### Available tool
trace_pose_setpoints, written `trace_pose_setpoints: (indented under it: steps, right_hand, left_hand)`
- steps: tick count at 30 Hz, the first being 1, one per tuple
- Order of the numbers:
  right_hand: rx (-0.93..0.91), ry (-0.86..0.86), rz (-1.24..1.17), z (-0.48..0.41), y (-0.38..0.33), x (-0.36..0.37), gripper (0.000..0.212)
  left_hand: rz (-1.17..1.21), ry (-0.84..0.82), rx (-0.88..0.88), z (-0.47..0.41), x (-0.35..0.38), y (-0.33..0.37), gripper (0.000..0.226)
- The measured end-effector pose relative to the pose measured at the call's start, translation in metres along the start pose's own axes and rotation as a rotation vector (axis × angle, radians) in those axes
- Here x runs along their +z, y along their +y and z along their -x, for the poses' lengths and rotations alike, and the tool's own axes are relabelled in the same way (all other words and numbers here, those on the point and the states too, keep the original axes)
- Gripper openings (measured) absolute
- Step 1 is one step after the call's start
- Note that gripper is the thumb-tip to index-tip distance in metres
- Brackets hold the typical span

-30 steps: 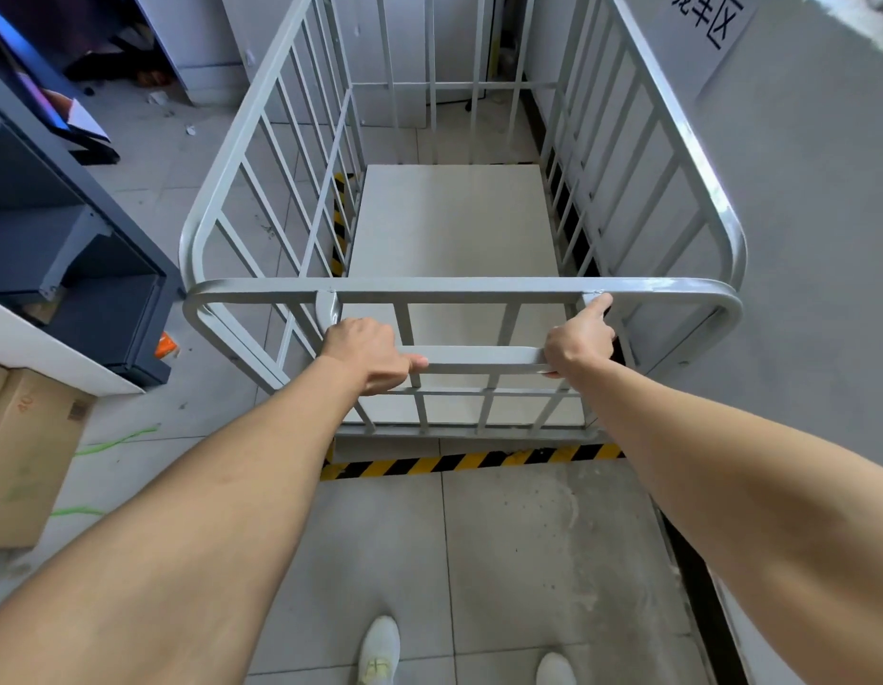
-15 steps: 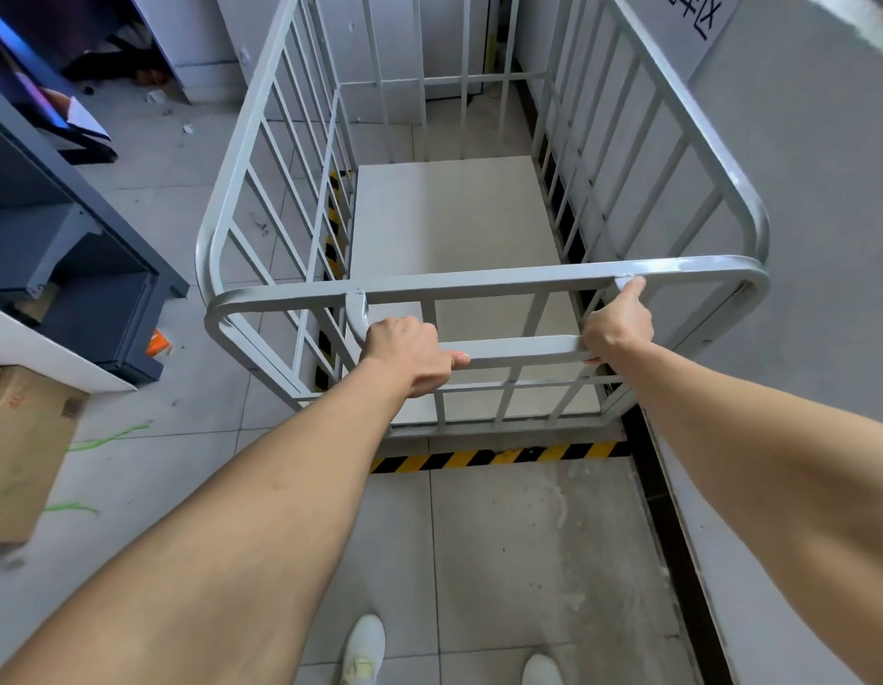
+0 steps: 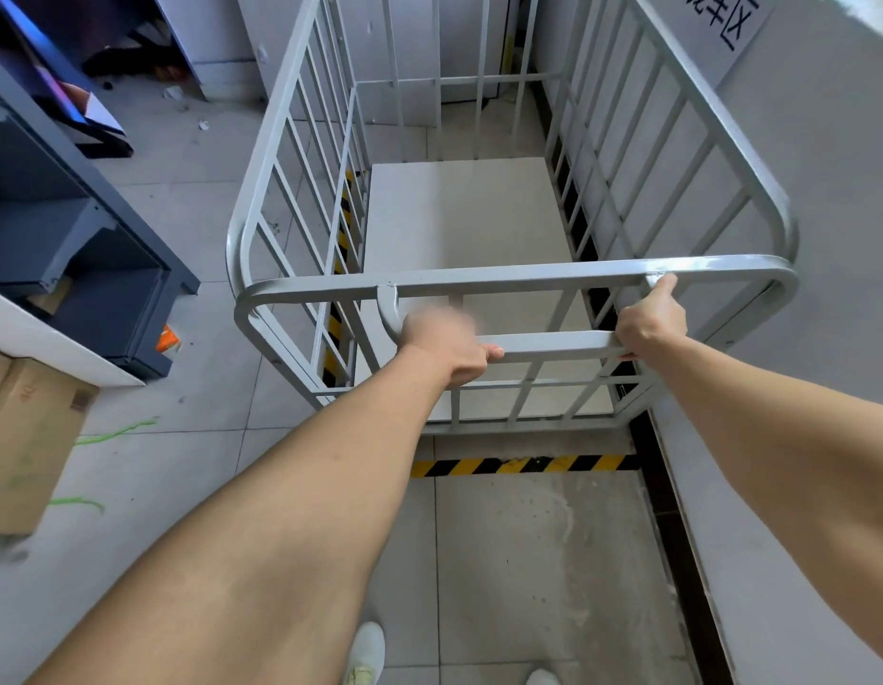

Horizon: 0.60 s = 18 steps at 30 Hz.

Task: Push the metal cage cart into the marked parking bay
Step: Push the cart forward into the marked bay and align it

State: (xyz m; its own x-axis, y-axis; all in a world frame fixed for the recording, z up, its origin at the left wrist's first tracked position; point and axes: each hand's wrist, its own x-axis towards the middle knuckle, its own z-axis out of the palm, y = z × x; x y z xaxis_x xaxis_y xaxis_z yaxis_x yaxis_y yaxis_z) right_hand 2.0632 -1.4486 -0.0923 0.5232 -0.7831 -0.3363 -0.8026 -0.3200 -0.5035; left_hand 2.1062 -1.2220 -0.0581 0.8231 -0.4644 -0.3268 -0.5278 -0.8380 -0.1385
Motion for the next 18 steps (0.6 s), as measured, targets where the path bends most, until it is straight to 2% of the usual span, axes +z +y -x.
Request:
trace_pose_setpoints:
  steps: [5, 8, 12, 18]
  right_hand:
    - [-0.01, 0.021, -0.051, -0.007, -0.005, 0.001, 0.075]
    - [-0.012, 0.058, 0.055, 0.005, -0.008, 0.002, 0.066]
    - [-0.265, 0.268, 0.5, 0.021, -0.014, 0.005, 0.037]
    - [-0.599, 0.166, 0.531, 0.075, -0.066, 0.028, 0.03]
  left_hand:
    - [0.054, 0.002, -0.022, -0.005, -0.005, -0.002, 0.068]
    - [0.129, -0.047, -0.05, -0.003, -0.004, -0.002, 0.069]
    - [0.319, -0.032, -0.036, 0.005, -0.001, -0.006, 0.062]
    - [0.454, 0.084, 0.003, 0.026, -0.011, -0.032, 0.032]
